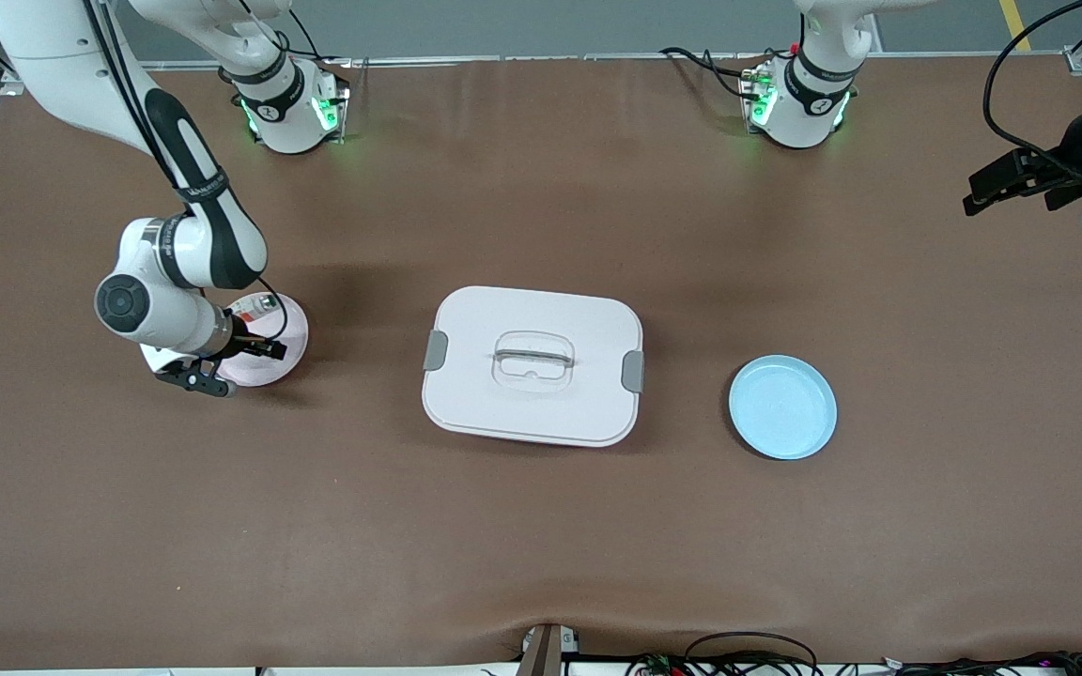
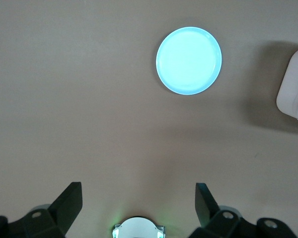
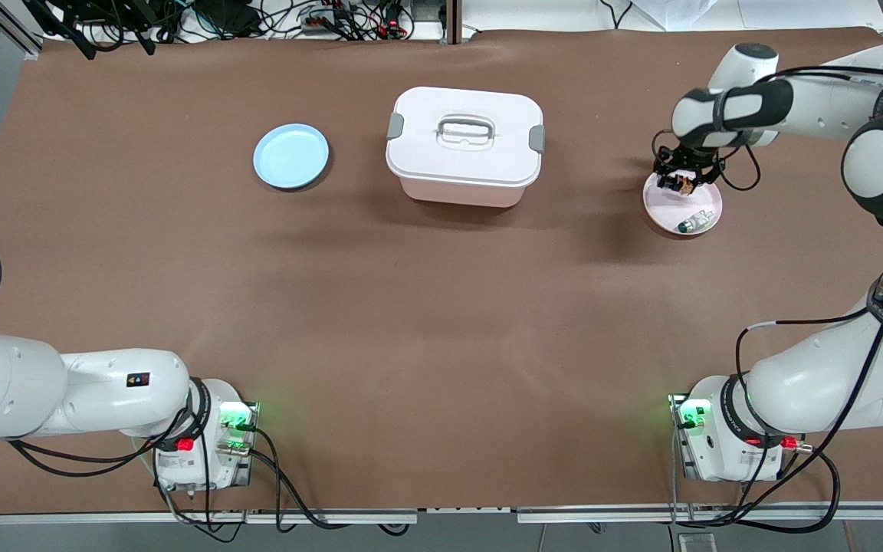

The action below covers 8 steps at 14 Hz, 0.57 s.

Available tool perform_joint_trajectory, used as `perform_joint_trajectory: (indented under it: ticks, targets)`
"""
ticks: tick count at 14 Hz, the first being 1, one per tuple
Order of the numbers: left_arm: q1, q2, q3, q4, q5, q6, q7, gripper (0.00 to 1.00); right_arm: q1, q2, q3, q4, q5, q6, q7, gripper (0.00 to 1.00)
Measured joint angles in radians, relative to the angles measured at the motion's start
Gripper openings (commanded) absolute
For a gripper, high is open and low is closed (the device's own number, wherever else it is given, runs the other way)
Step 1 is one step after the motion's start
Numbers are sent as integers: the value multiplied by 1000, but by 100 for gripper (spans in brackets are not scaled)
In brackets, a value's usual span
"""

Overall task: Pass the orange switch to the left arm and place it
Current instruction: 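Lift the switch with the right gripper and carry it over the box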

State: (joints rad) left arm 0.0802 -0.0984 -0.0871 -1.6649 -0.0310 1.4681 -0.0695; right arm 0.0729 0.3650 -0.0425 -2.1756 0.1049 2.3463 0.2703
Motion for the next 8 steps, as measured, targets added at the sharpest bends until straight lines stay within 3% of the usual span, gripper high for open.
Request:
perform_joint_trajectory:
  ticks: [3, 8]
  targets:
    - [-2, 0, -5, 0, 0, -1, 0, 100, 14, -28, 6, 78, 109, -179, 46, 0]
    - [-2, 0, -6, 13, -1, -1, 0, 100, 117, -48, 14, 254, 157, -415, 339, 0]
